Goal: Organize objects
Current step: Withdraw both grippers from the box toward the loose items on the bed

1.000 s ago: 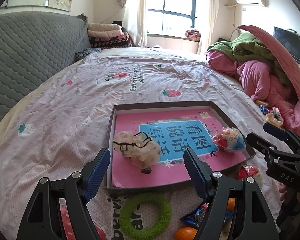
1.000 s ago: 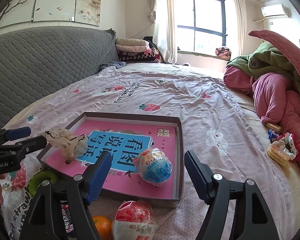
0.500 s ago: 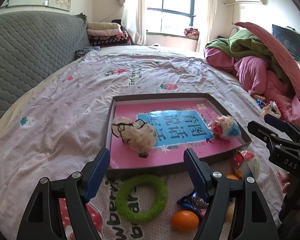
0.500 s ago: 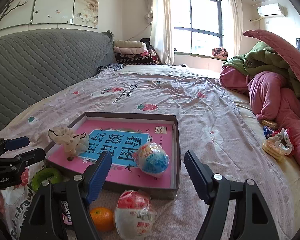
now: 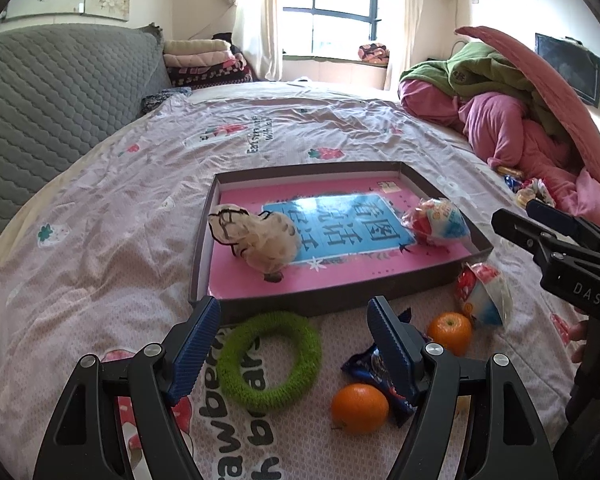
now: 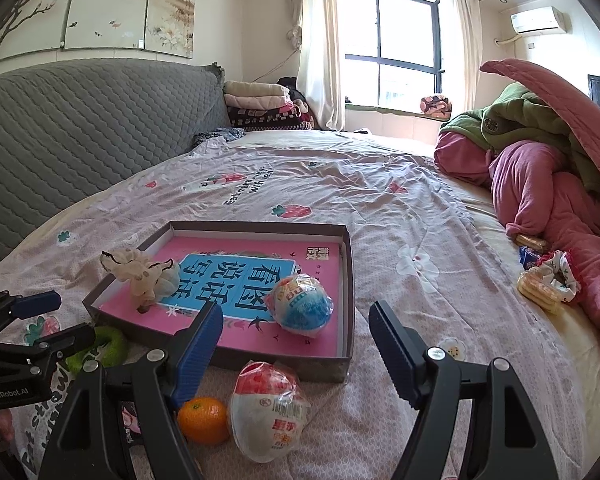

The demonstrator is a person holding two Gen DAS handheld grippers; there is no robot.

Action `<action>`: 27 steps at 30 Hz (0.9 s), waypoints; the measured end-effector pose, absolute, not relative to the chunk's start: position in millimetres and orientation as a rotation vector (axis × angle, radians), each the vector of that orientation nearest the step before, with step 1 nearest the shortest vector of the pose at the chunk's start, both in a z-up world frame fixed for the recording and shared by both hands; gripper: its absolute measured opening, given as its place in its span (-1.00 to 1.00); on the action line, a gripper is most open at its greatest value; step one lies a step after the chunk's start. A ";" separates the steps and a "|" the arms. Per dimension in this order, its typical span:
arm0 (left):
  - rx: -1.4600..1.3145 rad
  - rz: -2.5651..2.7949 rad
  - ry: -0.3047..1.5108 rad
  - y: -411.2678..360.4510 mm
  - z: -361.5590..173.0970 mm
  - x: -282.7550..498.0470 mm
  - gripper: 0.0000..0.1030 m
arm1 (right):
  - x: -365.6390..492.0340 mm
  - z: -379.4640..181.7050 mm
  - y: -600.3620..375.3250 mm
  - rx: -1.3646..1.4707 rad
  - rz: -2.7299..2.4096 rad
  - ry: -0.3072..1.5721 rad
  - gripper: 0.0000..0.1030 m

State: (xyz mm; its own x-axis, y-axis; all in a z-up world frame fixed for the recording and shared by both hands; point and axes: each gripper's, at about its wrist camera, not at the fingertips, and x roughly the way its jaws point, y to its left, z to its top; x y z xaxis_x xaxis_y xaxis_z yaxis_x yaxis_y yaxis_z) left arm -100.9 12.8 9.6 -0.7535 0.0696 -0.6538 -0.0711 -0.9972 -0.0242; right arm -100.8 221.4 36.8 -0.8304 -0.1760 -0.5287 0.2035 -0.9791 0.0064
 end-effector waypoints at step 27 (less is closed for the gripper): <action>-1.101 2.844 0.073 20.9 0.8 -67.3 0.49 | -68.0 35.1 225.6 0.798 -2.845 0.082 0.46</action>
